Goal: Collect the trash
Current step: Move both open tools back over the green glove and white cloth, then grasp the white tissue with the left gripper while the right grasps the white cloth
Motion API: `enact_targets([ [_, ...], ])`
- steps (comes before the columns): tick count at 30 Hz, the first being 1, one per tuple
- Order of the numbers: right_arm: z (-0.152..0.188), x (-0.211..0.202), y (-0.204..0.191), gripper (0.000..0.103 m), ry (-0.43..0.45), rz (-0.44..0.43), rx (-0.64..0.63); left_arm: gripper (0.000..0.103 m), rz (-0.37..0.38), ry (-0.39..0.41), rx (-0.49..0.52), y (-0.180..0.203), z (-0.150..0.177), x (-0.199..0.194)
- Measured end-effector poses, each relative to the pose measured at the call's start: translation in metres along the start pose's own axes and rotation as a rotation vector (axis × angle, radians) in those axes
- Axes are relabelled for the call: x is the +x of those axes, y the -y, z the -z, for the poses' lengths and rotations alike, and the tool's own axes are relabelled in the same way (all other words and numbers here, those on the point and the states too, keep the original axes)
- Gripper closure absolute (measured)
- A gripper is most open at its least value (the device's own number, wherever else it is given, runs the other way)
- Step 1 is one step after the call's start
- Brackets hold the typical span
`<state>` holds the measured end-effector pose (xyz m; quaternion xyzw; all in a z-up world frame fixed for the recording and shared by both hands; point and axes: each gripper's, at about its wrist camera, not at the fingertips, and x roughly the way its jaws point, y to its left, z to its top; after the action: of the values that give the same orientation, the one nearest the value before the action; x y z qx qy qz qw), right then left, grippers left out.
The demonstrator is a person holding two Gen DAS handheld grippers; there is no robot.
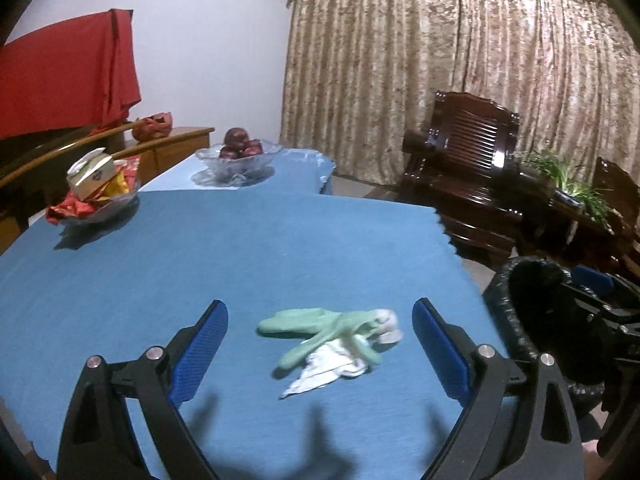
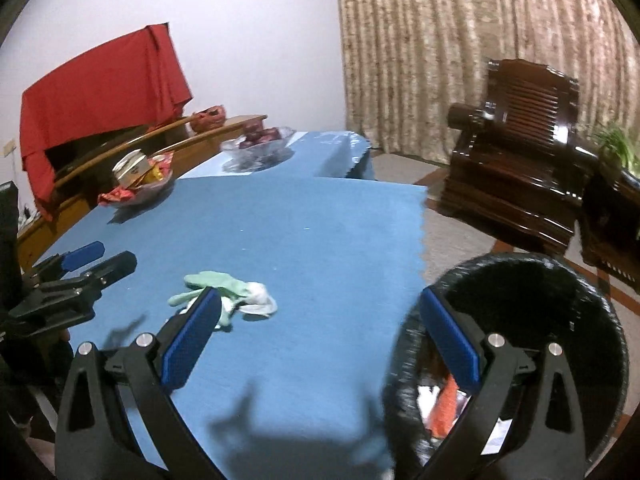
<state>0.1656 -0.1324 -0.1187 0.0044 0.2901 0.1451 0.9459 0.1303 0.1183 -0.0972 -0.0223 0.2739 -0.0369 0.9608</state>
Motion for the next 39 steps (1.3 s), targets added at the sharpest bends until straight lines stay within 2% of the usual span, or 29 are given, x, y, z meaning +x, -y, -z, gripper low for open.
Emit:
enact_targets([
  [7, 0.002, 0.035, -0.023, 0.007, -0.046, -0.038, -0.036, 0.016, -0.032, -0.023, -0.010, -0.023, 0.009, 0.012],
  [11, 0.006, 0.052, -0.033, 0.007, -0.071, -0.059, -0.046, 0.022, -0.036, -0.046, -0.027, -0.030, 0.016, 0.019],
  [13, 0.008, 0.063, -0.037, 0.010, -0.086, -0.067, -0.050, 0.023, -0.036, -0.057, -0.031, -0.033, 0.021, 0.023],
  [15, 0.010, 0.074, -0.040, 0.018, -0.102, -0.070, -0.054, 0.026, -0.032, -0.068, -0.036, -0.035, 0.024, 0.029],
  [26, 0.022, 0.139, -0.047, 0.036, -0.203, -0.067, -0.079, 0.035, -0.032, -0.100, -0.052, -0.040, 0.035, 0.055],
  [35, 0.024, 0.175, -0.056, 0.044, -0.272, -0.096, -0.094, 0.035, -0.032, -0.108, -0.057, -0.043, 0.035, 0.066],
  [39, 0.022, 0.181, -0.059, 0.052, -0.288, -0.121, -0.085, 0.035, -0.033, -0.113, -0.066, -0.047, 0.035, 0.071],
])
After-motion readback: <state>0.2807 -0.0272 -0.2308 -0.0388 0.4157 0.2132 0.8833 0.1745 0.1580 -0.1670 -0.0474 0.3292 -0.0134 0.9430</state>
